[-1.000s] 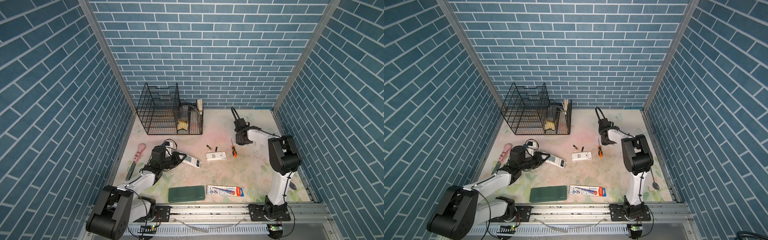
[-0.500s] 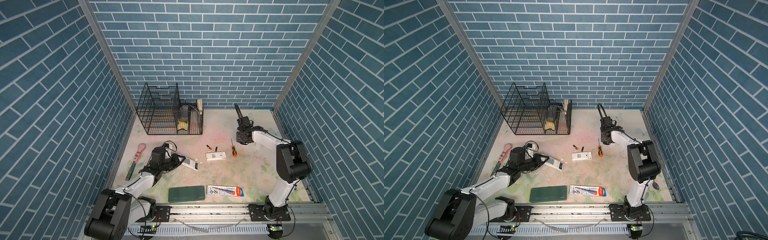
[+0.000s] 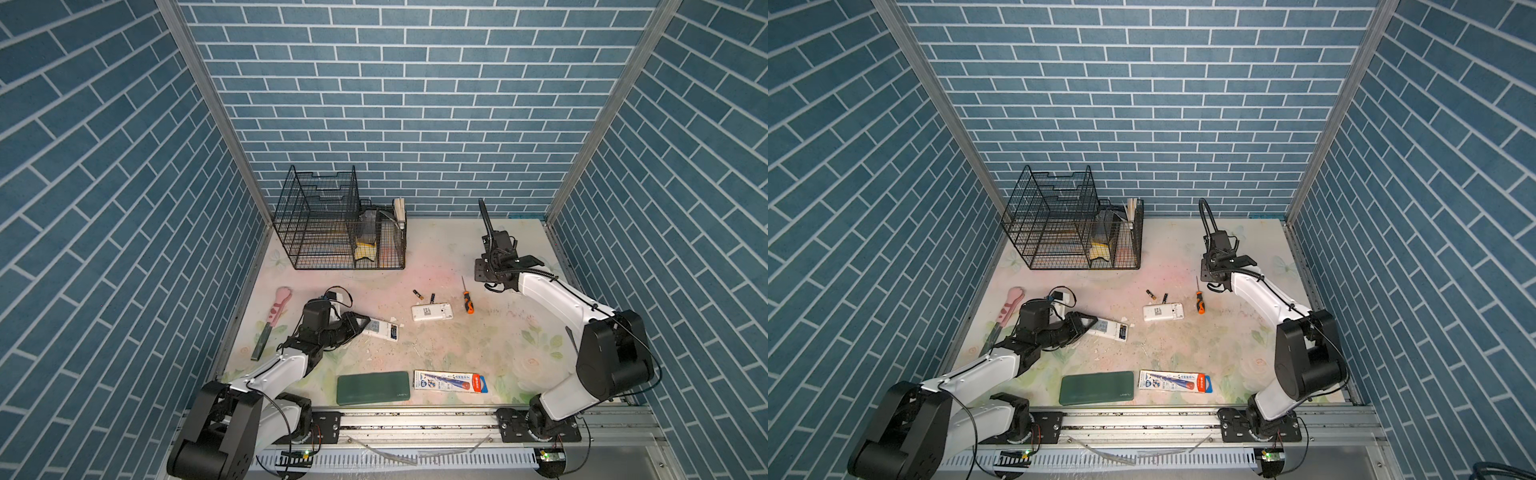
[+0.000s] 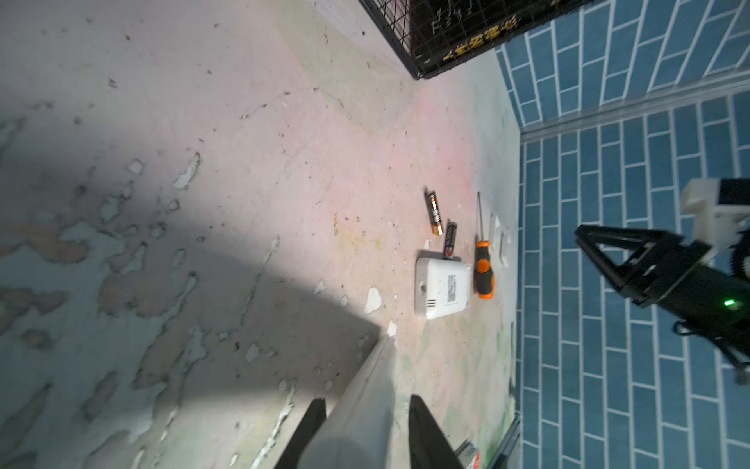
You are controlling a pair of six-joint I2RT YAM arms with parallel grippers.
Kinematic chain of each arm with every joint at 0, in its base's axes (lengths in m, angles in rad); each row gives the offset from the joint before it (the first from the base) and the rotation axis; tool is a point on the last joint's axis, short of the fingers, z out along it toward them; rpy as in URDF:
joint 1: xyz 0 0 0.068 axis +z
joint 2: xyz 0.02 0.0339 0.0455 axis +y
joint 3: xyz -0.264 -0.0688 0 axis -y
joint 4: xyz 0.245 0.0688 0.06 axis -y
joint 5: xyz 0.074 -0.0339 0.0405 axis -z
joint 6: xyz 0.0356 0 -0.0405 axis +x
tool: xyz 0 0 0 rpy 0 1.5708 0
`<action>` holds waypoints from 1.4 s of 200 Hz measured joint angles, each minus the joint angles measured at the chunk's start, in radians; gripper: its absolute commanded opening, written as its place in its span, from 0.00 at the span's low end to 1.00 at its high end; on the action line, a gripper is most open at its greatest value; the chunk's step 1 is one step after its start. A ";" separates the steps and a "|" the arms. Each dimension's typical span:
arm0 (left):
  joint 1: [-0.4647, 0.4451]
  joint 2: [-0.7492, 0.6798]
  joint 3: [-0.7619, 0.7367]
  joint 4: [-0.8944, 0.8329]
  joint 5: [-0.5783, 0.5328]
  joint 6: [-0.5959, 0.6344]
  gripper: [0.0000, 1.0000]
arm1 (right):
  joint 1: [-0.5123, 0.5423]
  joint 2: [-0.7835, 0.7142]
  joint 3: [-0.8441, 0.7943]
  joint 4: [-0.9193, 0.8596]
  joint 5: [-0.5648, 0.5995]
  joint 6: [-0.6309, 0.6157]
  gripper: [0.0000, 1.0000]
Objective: Unload the batteries from the remote control
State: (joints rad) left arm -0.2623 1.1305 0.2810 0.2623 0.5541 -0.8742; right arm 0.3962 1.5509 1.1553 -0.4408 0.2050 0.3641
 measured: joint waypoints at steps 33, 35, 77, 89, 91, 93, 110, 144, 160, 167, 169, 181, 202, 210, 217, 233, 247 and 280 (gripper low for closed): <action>0.000 -0.016 -0.014 -0.015 -0.015 0.004 0.44 | 0.013 -0.049 -0.023 -0.002 -0.008 0.007 0.38; 0.000 -0.017 -0.016 -0.015 -0.016 0.004 0.44 | 0.014 -0.052 -0.024 -0.002 -0.010 0.007 0.39; 0.000 -0.070 -0.049 -0.039 -0.034 0.005 0.48 | 0.037 -0.083 -0.033 -0.003 -0.027 0.026 0.39; 0.000 -0.096 -0.057 -0.059 -0.042 0.007 0.48 | 0.048 -0.085 -0.033 -0.003 -0.031 0.032 0.39; 0.000 -0.102 -0.059 -0.064 -0.043 0.008 0.48 | 0.050 -0.085 -0.033 -0.003 -0.031 0.032 0.39; 0.000 -0.105 -0.060 -0.066 -0.045 0.008 0.49 | 0.052 -0.085 -0.033 -0.003 -0.031 0.032 0.39; 0.000 -0.150 -0.068 -0.108 -0.063 0.015 0.50 | 0.071 -0.087 -0.036 -0.003 -0.034 0.034 0.39; 0.000 -0.225 -0.084 -0.187 -0.095 0.026 0.51 | 0.101 -0.105 -0.045 -0.006 -0.034 0.051 0.40; 0.000 -0.246 -0.103 -0.211 -0.107 0.027 0.51 | 0.113 -0.119 -0.049 -0.006 -0.035 0.052 0.40; -0.001 -0.252 -0.113 -0.220 -0.111 0.026 0.51 | 0.117 -0.126 -0.051 -0.006 -0.036 0.055 0.40; -0.002 -0.254 -0.115 -0.223 -0.113 0.026 0.51 | 0.119 -0.127 -0.051 -0.006 -0.037 0.056 0.40; -0.005 -0.262 -0.129 -0.240 -0.119 0.025 0.51 | 0.127 -0.134 -0.053 -0.008 -0.037 0.058 0.40; -0.014 -0.284 -0.138 -0.261 -0.131 0.019 0.51 | 0.148 -0.139 -0.053 -0.011 -0.038 0.059 0.40; -0.019 -0.292 -0.138 -0.268 -0.136 0.016 0.51 | 0.156 -0.139 -0.053 -0.014 -0.038 0.059 0.40; -0.023 -0.298 -0.138 -0.274 -0.142 0.014 0.51 | 0.164 -0.140 -0.053 -0.018 -0.039 0.059 0.40; -0.037 -0.310 -0.138 -0.286 -0.155 0.005 0.51 | 0.183 -0.141 -0.053 -0.026 -0.045 0.059 0.40; -0.054 -0.320 -0.141 -0.296 -0.168 -0.005 0.52 | 0.206 -0.145 -0.055 -0.032 -0.050 0.060 0.40; -0.076 -0.361 -0.142 -0.337 -0.191 -0.021 0.52 | 0.292 -0.161 -0.058 -0.056 -0.073 0.087 0.18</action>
State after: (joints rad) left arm -0.3378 0.7696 0.1387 -0.0750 0.3634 -0.8955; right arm 0.6884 1.3899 1.0969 -0.4969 0.1322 0.4515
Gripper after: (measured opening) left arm 0.520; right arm 0.263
